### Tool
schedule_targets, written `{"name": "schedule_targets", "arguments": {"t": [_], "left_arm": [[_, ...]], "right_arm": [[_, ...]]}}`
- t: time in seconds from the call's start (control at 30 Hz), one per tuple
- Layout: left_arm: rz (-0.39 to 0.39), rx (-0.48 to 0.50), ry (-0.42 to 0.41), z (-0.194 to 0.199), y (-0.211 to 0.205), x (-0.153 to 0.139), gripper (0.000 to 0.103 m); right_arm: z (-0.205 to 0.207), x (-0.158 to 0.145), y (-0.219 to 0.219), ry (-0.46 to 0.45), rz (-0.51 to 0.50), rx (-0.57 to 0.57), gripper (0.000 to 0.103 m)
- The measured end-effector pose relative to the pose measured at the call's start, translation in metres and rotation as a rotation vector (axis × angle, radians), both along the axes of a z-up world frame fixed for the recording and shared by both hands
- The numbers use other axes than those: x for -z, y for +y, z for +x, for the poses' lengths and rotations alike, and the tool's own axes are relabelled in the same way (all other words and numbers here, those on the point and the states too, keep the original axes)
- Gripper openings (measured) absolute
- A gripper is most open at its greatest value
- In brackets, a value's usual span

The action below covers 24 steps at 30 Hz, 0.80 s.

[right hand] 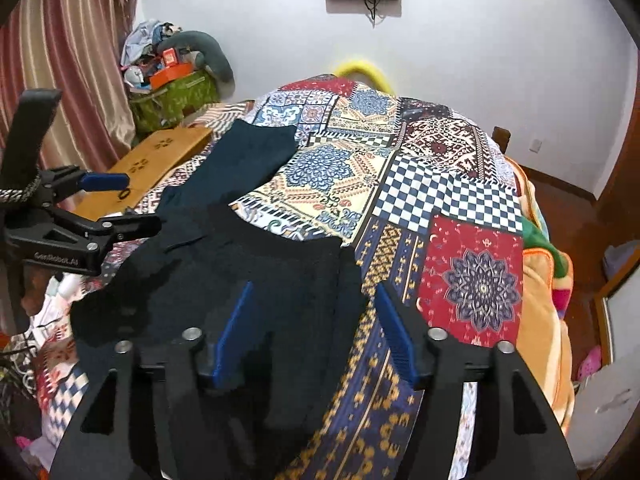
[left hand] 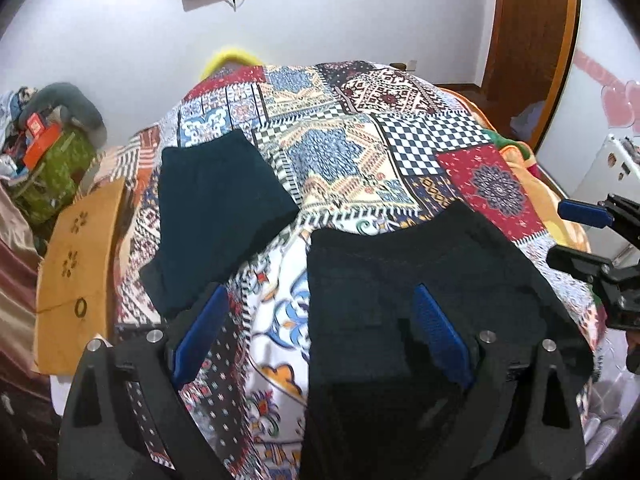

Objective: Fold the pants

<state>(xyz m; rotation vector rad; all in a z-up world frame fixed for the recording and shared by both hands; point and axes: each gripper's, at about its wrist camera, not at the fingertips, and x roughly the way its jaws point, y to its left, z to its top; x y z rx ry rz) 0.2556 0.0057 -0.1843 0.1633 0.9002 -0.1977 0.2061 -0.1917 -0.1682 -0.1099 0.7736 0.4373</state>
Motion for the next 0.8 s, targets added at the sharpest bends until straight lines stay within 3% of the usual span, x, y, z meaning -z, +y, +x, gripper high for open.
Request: {"name": "schedule_targets", "arguments": {"t": [0.13,0.27,0.33,0.57,0.8], "left_arm": [[-0.025,-0.002,0.051,-0.011,0.006,0.015,0.096],[-0.050,-0.009,0.174,-0.007,0.011,0.047,0.096],[-0.102,-0.022,0.227,-0.002,0.016,0.058,0.096],[-0.266,-0.003,0.381,0.017,0.013,0.079,0.097],[-0.276,0.062,0.400,0.027,-0.014,0.078,0.097]], "right_arm": [[-0.014,0.010,-0.006,0.050,0.041,-0.005,0.066],[-0.013,0.039,-0.011,0.163,0.081,0.006,0.066],[-0.009,0.056,-0.012,0.222,0.089,0.014,0.066],[0.010,0.082,-0.025,0.368,0.287,0.006,0.067],[0.025,0.089,-0.017,0.403,0.327,-0.044,0.065]]}}
